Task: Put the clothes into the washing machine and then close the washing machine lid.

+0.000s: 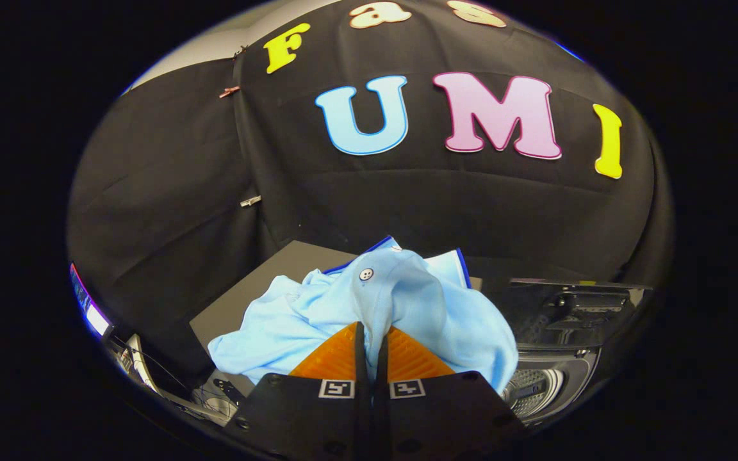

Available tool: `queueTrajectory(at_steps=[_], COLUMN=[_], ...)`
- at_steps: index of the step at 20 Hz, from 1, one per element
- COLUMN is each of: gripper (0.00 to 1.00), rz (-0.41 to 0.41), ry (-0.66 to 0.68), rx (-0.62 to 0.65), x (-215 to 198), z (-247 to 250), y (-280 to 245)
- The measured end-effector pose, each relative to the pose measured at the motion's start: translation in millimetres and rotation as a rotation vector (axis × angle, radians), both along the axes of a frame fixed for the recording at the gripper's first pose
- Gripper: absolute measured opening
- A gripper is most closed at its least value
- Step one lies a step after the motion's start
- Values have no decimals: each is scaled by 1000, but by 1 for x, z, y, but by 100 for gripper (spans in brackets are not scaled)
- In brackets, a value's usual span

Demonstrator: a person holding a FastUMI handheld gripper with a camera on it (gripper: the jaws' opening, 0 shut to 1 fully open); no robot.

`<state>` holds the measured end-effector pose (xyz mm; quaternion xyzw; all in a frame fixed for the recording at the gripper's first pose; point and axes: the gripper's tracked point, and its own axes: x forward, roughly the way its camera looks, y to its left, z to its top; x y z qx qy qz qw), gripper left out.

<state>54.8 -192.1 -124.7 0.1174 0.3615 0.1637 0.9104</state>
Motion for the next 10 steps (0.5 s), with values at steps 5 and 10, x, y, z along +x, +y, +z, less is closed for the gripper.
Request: queueTrajectory(at_steps=[5, 10], gripper=[5, 5], rz=[-95, -212], ry=[16, -12], rx=[2, -38], x=[-14, -18], z=[-3, -2], y=[-92, -175])
